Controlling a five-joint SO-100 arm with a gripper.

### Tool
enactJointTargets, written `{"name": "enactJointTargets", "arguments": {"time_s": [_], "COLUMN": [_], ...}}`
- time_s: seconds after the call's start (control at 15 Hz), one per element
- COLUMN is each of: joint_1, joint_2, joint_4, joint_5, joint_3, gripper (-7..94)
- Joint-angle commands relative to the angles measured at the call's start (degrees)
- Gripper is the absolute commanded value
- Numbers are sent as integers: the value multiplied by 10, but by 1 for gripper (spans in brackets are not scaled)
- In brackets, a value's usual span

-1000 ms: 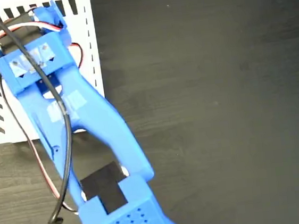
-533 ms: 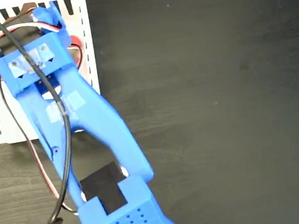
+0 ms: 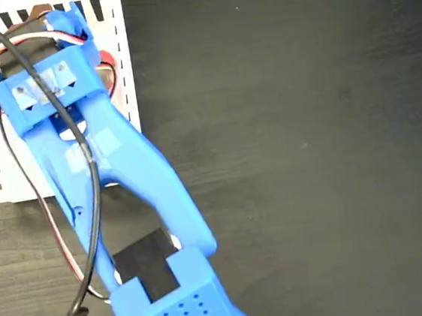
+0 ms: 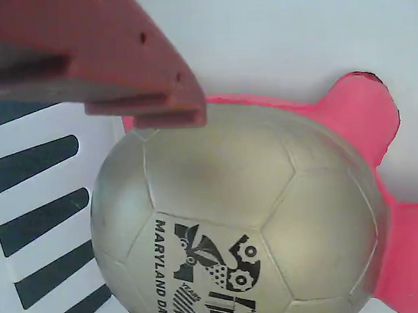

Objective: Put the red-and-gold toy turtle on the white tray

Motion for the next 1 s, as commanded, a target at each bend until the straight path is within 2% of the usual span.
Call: {"name": "enactJointTargets", "arguments": {"time_s": [0.0, 0.07, 0.13, 0.2, 0.4, 0.67, 0.93], "joint_1": [-7, -7, -5, -4, -4, 11, 42], "joint_2": [26, 28, 35, 43, 111, 314, 509], "joint_4": [6, 7, 7, 5, -27, -153, -149], "joint_5": [6, 6, 11, 19, 21, 10, -83], "joint_3": [-31, -31, -32, -32, 5, 108, 163], "gripper": [62, 50, 19, 0, 0, 0, 0]}}
